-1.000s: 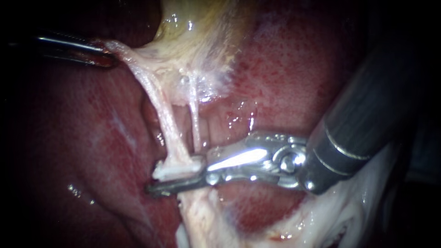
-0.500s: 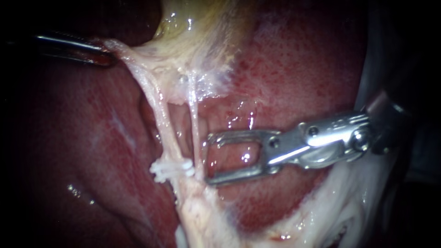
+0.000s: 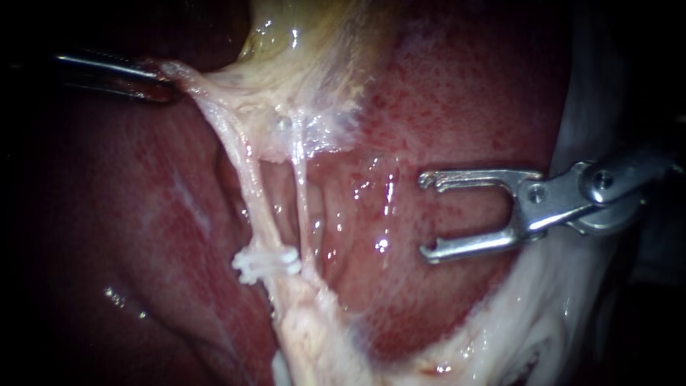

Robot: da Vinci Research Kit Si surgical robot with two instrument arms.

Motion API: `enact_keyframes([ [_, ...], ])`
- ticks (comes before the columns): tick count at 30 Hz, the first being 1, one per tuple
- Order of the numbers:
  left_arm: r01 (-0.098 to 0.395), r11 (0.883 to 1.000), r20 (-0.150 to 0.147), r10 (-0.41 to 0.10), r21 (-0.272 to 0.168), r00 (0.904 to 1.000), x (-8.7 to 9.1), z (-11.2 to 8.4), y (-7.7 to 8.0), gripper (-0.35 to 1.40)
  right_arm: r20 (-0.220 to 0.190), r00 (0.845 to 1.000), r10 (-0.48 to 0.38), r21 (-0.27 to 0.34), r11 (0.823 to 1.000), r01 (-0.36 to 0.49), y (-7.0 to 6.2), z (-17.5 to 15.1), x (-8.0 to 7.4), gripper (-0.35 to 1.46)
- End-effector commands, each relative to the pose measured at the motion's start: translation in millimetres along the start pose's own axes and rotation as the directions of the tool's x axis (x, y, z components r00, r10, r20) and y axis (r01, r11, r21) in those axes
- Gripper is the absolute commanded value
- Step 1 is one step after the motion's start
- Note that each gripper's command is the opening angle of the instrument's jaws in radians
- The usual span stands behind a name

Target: Going back second clip left tube

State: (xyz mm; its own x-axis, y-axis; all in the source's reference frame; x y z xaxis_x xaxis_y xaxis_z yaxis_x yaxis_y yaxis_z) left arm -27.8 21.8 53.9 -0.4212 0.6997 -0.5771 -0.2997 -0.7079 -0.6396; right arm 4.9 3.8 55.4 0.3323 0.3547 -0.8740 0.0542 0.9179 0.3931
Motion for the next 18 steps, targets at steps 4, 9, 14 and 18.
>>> enact_keyframes([
  [4,-0.006,1.0,0.0,0.006,0.004,1.0,-1.0,1.6,0.0,-0.35,-0.001,1.0,-0.001,0.001,1.0,0.001,-0.2,0.1,-0.1,0.5],
  [9,-0.013,1.0,0.005,0.013,-0.009,0.9999,-2.1,3.9,0.0,-0.35,0.0,1.0,-0.001,-0.002,1.0,0.001,-0.3,0.0,-0.1,0.5],
  [14,-0.005,1.0,0.012,0.005,-0.017,0.9999,-2.6,5.1,-0.1,-0.35,-0.001,1.0,-0.001,0.002,1.0,0.001,-0.3,0.0,0.0,0.5],
  [18,-0.005,1.0,0.012,0.006,-0.017,0.9999,-2.6,5.1,-0.1,-0.35,-0.001,1.0,-0.001,0.002,1.0,0.001,-0.4,0.0,0.0,0.5],
])
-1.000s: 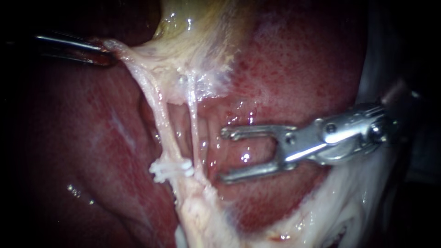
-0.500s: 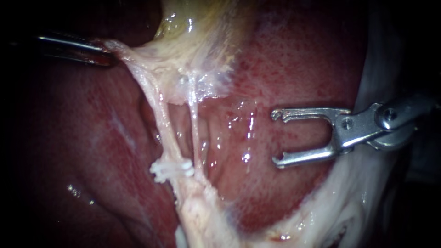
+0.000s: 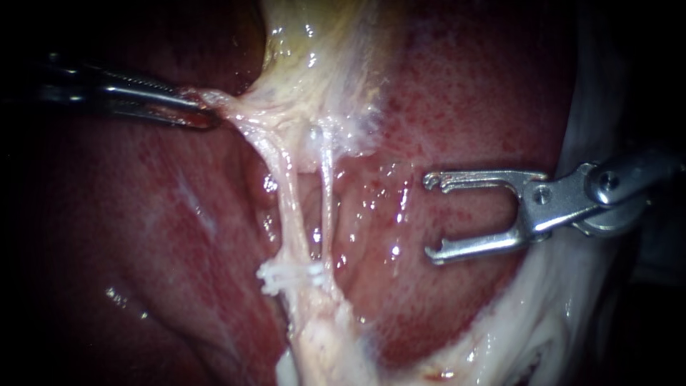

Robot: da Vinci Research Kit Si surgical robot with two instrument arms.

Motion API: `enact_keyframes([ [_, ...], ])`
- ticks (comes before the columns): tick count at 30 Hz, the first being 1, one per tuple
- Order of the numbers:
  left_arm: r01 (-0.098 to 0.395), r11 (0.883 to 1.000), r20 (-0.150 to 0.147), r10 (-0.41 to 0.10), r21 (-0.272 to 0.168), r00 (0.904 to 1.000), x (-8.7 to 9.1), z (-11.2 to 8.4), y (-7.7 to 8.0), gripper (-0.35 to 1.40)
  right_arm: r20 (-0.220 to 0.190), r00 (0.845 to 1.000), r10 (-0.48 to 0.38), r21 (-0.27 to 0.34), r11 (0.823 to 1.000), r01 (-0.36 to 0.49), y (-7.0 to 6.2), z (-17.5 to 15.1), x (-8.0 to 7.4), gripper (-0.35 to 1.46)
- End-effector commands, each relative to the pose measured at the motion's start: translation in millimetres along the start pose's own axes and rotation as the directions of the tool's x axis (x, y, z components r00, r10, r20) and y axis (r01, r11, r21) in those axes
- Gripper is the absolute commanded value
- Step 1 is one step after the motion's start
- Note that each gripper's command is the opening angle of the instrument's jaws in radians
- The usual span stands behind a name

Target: Going back second clip left tube

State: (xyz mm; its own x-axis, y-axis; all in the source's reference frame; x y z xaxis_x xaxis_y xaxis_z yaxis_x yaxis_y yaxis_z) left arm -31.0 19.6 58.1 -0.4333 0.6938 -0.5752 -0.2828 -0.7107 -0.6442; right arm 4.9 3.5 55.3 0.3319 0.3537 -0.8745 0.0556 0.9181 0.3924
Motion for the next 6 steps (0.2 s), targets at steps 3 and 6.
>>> enact_keyframes([
  [3,0.001,1.0,0.0,-0.001,0.0,1.0,0.0,0.0,0.0,-0.35,-0.001,1.0,0.0,0.004,1.0,0.0,-0.1,0.0,0.1,0.5],
  [6,0.001,1.0,0.001,-0.001,-0.001,1.0,0.0,-0.1,0.0,-0.35,-0.003,1.0,0.0,0.012,1.0,0.0,-0.3,0.2,0.3,0.5],
])
